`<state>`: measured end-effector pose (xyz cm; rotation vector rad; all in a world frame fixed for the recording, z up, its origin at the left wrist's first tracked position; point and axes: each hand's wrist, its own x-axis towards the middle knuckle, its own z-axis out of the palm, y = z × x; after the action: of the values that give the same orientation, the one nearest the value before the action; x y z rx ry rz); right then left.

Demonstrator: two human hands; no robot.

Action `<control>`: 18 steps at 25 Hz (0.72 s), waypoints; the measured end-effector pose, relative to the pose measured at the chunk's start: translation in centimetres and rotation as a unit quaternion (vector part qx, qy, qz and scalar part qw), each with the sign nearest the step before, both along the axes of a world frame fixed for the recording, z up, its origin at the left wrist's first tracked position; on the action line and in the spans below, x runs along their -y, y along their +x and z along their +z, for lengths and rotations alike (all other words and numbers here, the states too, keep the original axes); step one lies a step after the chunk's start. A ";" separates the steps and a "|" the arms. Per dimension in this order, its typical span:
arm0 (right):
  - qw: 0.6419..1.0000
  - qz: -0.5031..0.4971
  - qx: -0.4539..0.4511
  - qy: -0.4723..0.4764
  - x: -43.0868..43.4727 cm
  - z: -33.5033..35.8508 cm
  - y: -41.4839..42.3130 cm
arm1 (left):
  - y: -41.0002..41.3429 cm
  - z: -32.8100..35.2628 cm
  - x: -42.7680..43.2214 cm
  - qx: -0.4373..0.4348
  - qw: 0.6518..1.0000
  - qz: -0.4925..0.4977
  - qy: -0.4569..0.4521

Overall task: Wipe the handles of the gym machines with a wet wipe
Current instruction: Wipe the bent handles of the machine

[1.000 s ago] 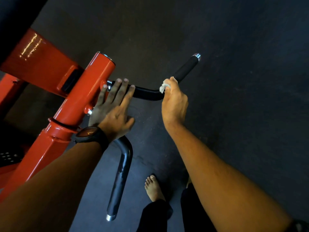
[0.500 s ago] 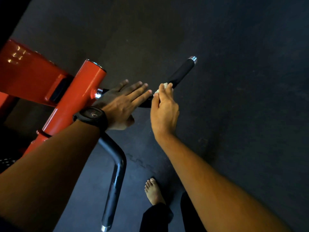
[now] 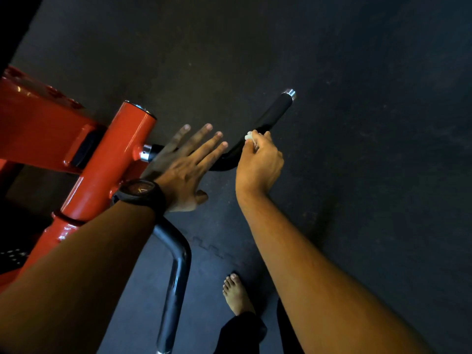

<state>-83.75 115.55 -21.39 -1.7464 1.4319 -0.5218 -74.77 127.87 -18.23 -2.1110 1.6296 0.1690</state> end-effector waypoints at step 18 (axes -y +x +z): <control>0.890 0.357 0.004 -0.285 11.3 -3.5 -1.1 | 0.3 -0.1 0.0 -0.037 0.999 0.011 -0.037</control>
<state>-84.80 104.25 -24.86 -2.5504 0.5399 -0.5616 -74.42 127.82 -18.34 -2.2027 1.6790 0.1991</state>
